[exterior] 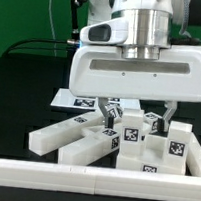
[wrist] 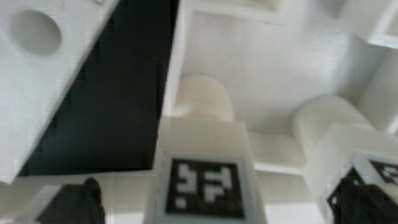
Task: Assemble chair
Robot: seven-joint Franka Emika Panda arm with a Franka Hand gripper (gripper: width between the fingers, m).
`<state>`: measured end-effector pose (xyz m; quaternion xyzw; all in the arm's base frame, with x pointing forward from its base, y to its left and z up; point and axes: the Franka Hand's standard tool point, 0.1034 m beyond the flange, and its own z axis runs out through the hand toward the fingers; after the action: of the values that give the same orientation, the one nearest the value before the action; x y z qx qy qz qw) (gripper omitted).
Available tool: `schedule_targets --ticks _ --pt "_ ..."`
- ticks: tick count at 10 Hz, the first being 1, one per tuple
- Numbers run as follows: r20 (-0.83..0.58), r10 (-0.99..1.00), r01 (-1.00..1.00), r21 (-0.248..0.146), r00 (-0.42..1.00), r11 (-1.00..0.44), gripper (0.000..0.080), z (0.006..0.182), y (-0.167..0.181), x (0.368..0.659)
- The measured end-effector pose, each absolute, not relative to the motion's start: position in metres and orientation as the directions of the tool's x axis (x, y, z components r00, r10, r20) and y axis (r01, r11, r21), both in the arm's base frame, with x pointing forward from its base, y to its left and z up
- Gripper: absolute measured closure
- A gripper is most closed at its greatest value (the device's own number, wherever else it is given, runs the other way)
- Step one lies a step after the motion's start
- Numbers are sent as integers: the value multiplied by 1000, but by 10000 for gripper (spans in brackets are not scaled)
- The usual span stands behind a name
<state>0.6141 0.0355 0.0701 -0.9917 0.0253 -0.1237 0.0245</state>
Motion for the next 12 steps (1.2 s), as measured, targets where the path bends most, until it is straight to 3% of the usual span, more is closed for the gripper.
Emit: schedule_targets --ticks 2,5,6,7,8,12 --pt "68 -57 -51 -89 996 -995 150 70 39 615" --pt "60 -76 -70 -90 995 -993 153 68 39 620" --pt "57 -103 -98 -92 993 -991 324 67 39 620" --pt "50 -174 -169 -96 984 -981 324 67 39 619" --pt "43 -234 -229 -99 971 -968 519 67 39 619" --pt "15 -480 -475 -107 877 -873 518 66 40 619"
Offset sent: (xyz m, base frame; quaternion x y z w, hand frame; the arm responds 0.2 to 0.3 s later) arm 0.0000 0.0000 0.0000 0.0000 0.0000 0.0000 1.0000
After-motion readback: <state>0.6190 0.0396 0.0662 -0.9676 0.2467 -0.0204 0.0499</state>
